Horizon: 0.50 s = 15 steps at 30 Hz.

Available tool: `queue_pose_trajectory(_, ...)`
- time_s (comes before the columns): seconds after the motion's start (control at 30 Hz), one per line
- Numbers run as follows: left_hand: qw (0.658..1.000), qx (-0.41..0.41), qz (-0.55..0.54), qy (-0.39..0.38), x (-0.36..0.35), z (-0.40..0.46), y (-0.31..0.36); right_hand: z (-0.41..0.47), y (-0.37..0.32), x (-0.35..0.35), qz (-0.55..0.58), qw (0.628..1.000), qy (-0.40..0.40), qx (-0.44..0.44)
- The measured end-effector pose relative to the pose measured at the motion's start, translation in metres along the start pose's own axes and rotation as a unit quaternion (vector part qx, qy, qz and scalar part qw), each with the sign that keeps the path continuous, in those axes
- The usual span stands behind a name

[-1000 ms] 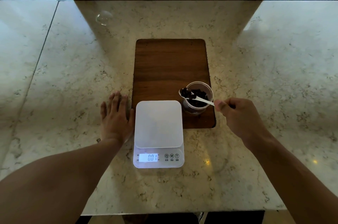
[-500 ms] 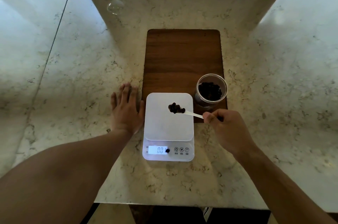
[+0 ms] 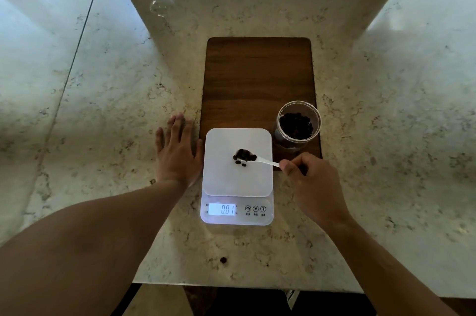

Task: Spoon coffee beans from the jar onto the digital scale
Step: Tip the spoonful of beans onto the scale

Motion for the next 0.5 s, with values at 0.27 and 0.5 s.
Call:
queue_pose_trajectory(0.27,1.000,0.003,0.001,-0.002,0.000,0.000,-0.001,0.000,-0.016,0.008,-0.010,0.997,0.025,0.075)
queue_pose_trajectory(0.5,1.000,0.004,0.001,-0.008,0.001,0.000,0.000,0.000,-0.030,0.013,-0.031,0.989,0.039,0.138)
Point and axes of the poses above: each hand's wrist, its own z-axis towards the middle knuckle, its own x-axis out of the back of the hand, y = z × x, the point moved 10 cm from there along z, towards the middle knuckle, and after that the axes turned 13 degrees about x, right-handed, at the moved point
